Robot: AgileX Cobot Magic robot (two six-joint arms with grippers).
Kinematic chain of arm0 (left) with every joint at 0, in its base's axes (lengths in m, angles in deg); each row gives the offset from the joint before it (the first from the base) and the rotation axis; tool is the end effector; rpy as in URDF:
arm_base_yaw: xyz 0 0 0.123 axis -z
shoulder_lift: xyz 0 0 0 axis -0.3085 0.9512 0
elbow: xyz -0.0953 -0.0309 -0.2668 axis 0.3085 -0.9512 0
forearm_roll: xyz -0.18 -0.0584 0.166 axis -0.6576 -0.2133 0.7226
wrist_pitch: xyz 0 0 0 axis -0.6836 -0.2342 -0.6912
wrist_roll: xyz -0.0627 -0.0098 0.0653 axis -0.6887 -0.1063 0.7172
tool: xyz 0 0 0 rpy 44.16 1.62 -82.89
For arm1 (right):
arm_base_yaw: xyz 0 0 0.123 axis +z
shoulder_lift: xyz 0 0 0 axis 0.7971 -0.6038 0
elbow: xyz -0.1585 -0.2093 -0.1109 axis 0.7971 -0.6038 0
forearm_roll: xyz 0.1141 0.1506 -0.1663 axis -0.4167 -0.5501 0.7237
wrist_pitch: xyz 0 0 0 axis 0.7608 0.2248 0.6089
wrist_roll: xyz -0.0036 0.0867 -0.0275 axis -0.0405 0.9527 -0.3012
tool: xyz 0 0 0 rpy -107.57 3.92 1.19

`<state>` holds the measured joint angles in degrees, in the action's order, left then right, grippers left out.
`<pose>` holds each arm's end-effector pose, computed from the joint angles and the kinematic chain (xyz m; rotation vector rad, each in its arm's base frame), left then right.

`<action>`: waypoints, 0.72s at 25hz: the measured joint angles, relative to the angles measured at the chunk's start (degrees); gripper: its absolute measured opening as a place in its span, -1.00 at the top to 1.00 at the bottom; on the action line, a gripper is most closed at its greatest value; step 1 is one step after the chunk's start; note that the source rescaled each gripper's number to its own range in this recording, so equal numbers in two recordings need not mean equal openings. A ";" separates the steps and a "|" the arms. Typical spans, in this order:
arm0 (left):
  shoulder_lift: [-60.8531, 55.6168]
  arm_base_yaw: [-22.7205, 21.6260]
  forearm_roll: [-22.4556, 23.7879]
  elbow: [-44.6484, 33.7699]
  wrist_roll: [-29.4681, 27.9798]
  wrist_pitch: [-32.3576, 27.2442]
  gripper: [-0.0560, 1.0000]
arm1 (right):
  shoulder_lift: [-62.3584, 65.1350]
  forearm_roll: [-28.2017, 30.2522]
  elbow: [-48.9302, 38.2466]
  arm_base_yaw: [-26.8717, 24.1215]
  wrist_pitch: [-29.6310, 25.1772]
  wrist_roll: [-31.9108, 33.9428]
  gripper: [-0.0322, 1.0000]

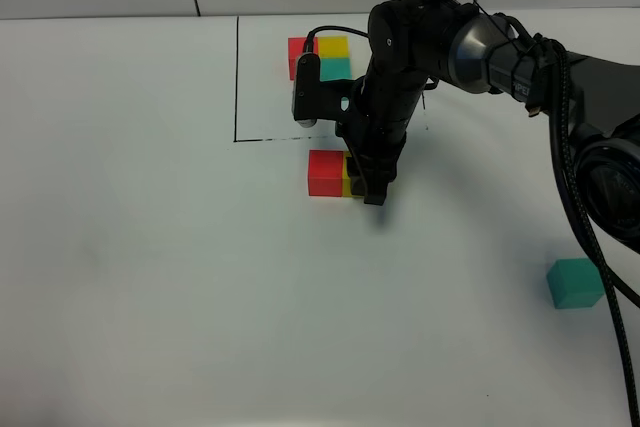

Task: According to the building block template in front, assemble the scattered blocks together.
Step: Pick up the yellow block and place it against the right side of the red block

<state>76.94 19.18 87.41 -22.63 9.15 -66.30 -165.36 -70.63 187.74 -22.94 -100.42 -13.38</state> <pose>-0.0055 -0.0025 0.2797 0.0144 2.0201 -0.0585 0.4092 0.2487 0.1257 -1.9999 2.1701 0.1311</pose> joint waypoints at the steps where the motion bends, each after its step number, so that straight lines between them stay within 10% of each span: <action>1: 0.00 0.00 0.00 0.00 0.00 0.00 -0.88 | 0.00 0.00 0.00 0.00 0.00 0.00 0.94; 18: 0.00 0.00 0.00 0.00 0.00 0.00 -0.88 | -0.06 0.94 0.07 0.22 -0.46 -4.78 0.94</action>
<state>76.94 19.18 87.41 -22.63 9.15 -66.30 -165.42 -69.69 187.81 -22.72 -100.88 -18.16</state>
